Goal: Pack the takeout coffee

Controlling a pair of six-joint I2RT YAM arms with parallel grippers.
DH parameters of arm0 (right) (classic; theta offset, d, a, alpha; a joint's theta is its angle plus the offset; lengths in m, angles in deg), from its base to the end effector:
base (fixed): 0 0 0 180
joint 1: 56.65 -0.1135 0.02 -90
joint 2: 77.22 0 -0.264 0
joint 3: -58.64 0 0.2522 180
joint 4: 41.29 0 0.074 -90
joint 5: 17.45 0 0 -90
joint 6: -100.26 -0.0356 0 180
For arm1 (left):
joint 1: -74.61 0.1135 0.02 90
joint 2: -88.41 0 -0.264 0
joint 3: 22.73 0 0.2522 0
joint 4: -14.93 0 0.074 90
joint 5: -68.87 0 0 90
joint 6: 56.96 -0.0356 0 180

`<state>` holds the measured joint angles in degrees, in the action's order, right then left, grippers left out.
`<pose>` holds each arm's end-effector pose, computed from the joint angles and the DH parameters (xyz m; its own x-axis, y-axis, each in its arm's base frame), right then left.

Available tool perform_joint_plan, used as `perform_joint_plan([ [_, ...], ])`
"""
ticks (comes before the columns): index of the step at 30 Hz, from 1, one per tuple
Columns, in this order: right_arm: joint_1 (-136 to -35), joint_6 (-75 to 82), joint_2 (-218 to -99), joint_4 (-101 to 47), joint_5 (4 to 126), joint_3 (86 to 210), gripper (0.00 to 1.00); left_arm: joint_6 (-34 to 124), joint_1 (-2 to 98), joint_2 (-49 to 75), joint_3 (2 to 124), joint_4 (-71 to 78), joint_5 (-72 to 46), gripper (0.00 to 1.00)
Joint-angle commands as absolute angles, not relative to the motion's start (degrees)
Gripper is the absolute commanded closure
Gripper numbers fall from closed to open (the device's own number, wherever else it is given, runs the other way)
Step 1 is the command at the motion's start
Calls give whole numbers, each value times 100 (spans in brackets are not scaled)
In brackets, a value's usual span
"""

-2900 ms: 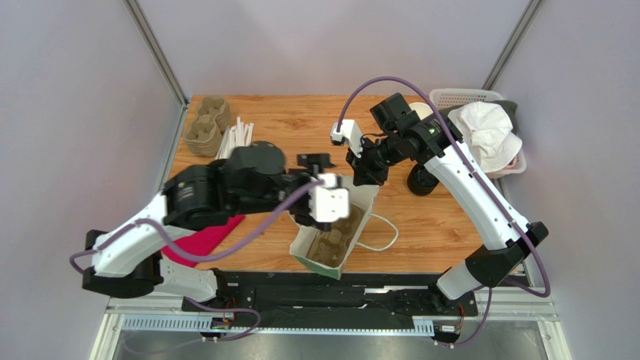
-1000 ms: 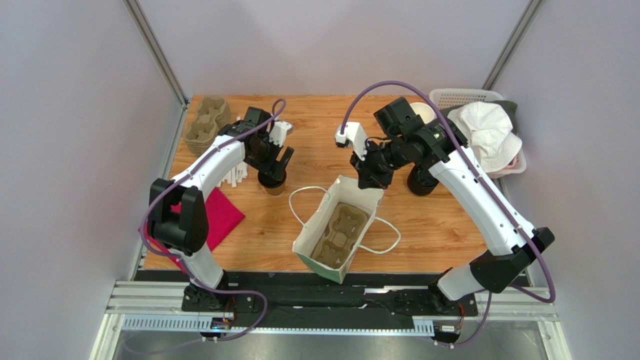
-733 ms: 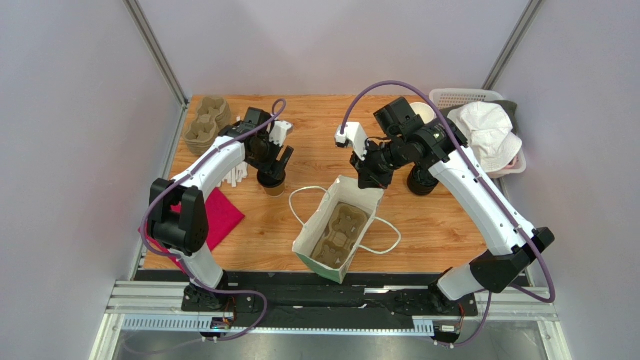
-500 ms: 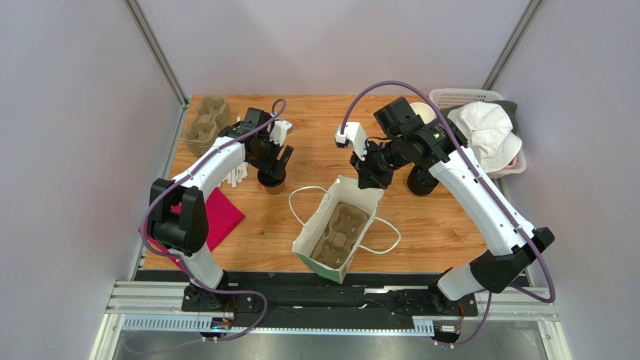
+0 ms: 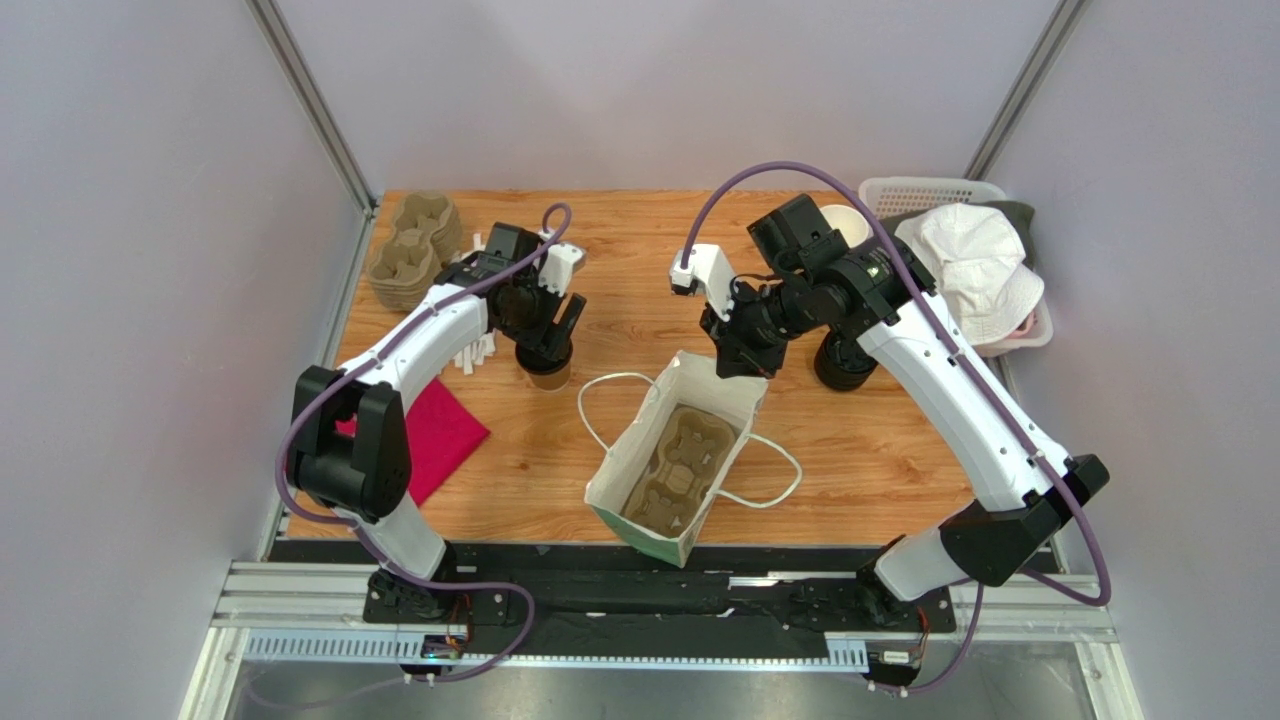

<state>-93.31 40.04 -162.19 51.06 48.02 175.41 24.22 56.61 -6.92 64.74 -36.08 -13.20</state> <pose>0.2026 0.1692 0.4167 -0.2552 -0.7532 -0.6063 -0.9605 0.2694 0.0696 0.3322 -0.1131 0.2483 -0.7471 0.4024 -0.5290 0.4943 0.8685 -0.0374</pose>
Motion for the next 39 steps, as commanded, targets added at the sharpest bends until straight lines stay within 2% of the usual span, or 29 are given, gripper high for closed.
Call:
perform_joint_plan([
  [1,-9321,3918,-16169,5254,4812,17638,100,2469,5694,-1125,6064,-3961,-1594,22],
  [18,-9321,3918,-16222,5298,4830,17726,100,2364,5694,-1451,5941,-4040,-1902,22],
  [21,-9321,3909,-16239,5306,4830,17734,100,2381,5694,-1504,5950,-4084,-1919,25],
  [24,-9321,3900,-16239,5306,4821,17743,100,2355,5694,-1539,5985,-4163,-1893,37],
  [25,-9312,3900,-16248,5306,4838,17743,100,2346,5694,-1504,5993,-4189,-1893,47],
  [28,-9321,3874,-16239,5306,4847,17735,100,2320,5694,-1145,6107,-4268,-1876,64],
  [30,-9330,3839,-16230,5306,4838,17743,100,2250,5694,-916,6335,-4444,-1902,72],
  [31,-9321,3786,-16239,5289,4847,17743,100,2223,5694,-689,6458,-4531,-1902,81],
  [33,-9312,3733,-16230,5254,4856,17761,100,2118,5694,-450,6792,-4804,-1937,87],
  [34,-9312,3707,-16222,5236,4856,17761,100,2039,5694,-197,6906,-4874,-1946,94],
  [36,-9312,3654,-16187,5184,4917,17752,100,1951,5694,60,7310,-5155,-1902,100],
  [39,-9312,3584,-16151,5096,4979,17717,100,1758,5694,604,7891,-5489,-1605,100],
])
